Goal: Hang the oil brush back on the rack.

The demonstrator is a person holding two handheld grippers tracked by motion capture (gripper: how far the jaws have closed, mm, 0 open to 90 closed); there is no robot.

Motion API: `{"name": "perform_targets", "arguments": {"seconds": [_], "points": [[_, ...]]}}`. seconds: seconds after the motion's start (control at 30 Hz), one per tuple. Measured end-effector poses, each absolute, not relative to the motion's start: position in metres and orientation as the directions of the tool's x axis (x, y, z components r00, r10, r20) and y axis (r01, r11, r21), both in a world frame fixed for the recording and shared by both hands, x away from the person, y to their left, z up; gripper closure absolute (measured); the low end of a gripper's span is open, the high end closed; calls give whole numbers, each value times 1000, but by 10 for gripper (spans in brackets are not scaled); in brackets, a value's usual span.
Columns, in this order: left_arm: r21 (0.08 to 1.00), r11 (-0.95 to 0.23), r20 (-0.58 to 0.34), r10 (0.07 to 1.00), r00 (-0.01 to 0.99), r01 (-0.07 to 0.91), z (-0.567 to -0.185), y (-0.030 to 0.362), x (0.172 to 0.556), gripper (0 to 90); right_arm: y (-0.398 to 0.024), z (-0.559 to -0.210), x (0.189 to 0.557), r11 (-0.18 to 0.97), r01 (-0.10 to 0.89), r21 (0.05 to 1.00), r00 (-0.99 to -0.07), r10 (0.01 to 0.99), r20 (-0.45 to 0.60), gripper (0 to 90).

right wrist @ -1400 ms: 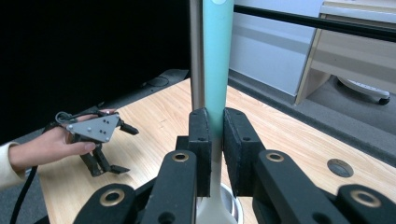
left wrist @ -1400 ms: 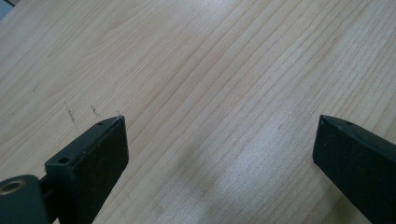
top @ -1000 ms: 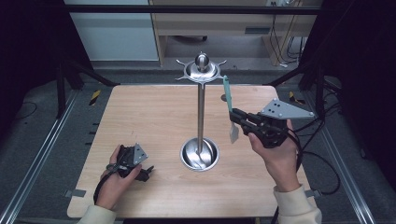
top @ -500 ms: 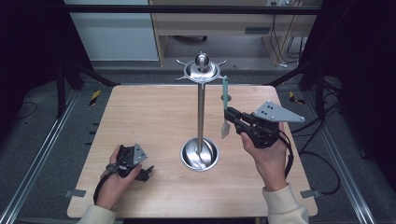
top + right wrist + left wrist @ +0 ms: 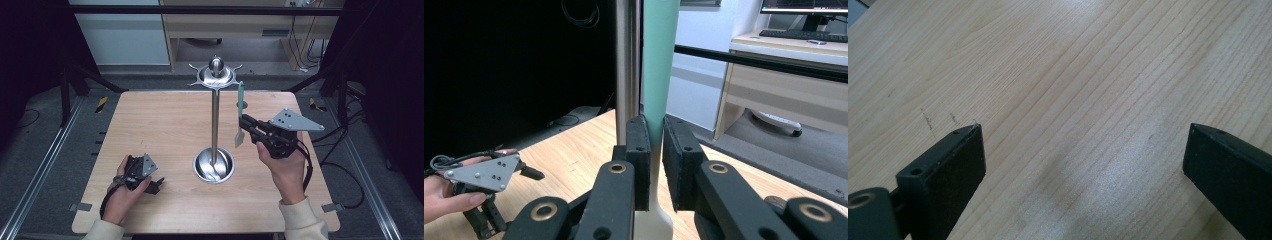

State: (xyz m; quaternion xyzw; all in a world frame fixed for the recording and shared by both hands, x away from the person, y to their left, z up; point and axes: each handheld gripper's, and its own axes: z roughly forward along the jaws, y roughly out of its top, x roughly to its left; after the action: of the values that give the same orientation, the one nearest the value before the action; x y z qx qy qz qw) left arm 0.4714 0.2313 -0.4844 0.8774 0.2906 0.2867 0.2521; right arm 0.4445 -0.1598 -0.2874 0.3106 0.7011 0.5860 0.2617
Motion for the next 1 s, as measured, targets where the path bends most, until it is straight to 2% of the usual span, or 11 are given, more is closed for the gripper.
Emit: {"name": "perform_targets", "arguments": {"seconds": [1.0], "points": [[610,-703,354,655,667,366,-484,231,471,31,-152,-286,451,138,133,982,-681,732,-11,815]]}}
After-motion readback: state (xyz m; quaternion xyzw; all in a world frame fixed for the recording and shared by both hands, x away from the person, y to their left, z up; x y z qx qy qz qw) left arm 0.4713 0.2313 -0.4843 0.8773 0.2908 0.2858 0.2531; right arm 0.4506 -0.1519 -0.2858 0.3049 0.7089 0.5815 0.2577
